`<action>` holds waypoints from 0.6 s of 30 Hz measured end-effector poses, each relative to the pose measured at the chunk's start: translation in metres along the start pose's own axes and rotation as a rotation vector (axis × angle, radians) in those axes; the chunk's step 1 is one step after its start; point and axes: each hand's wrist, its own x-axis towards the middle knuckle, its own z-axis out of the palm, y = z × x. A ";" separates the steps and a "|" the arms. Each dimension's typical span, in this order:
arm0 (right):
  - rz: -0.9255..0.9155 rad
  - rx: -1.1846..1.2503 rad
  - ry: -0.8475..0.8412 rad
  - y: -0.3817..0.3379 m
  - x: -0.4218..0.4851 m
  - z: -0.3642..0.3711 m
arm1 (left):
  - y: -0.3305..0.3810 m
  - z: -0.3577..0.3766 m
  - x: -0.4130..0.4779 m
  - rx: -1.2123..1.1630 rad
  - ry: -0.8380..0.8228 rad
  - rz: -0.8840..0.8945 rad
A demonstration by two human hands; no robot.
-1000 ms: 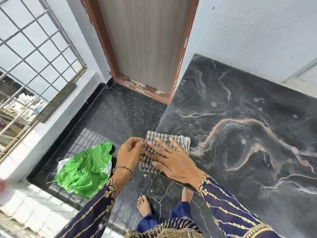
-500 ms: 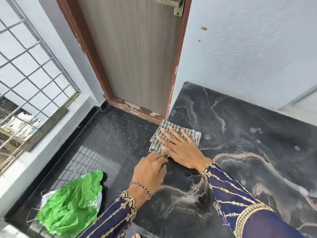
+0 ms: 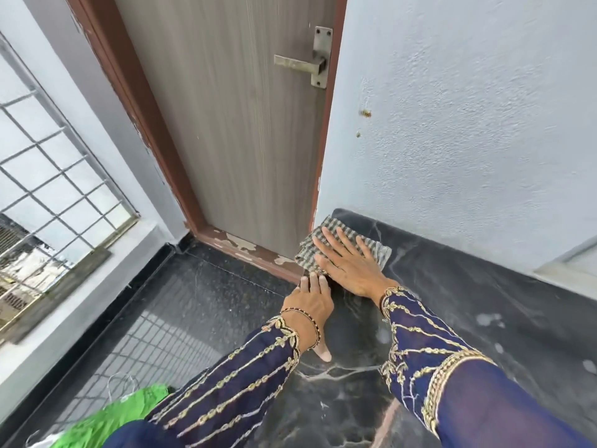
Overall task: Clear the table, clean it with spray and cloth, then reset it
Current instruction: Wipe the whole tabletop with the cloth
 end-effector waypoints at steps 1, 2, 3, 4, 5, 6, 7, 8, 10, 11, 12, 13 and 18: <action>0.008 0.003 0.000 0.007 0.009 -0.003 | 0.003 -0.003 0.005 0.013 -0.029 -0.018; 0.016 0.006 0.001 0.013 0.016 -0.005 | 0.005 -0.004 0.009 0.013 -0.049 -0.038; 0.026 0.009 0.004 0.018 0.023 -0.008 | 0.008 -0.004 0.012 -0.009 -0.060 -0.062; 0.034 0.012 0.005 0.024 0.031 -0.011 | 0.011 -0.002 0.017 -0.049 -0.062 -0.087; 0.043 0.009 0.003 0.028 0.036 -0.014 | 0.013 0.000 0.020 -0.101 -0.058 -0.113; 0.050 0.004 -0.003 0.032 0.041 -0.016 | 0.014 0.001 0.024 -0.146 -0.049 -0.140; 0.054 -0.002 -0.006 0.035 0.045 -0.017 | 0.015 0.003 0.028 -0.172 -0.039 -0.163; 0.058 -0.005 -0.006 0.037 0.047 -0.018 | 0.016 0.005 0.033 -0.190 -0.033 -0.185; 0.064 0.004 0.003 0.037 0.048 -0.017 | 0.019 0.007 0.043 -0.262 -0.037 -0.230; 0.065 0.007 0.014 0.037 0.047 -0.017 | 0.021 0.008 0.045 -0.304 -0.028 -0.254; 0.064 0.009 0.023 0.036 0.046 -0.017 | 0.022 0.009 0.048 -0.337 -0.013 -0.270; 0.063 0.010 0.026 0.035 0.045 -0.017 | 0.022 0.010 0.051 -0.375 0.006 -0.287; 0.087 0.000 0.041 0.052 0.021 -0.015 | 0.023 0.011 0.054 -0.464 0.000 -0.355</action>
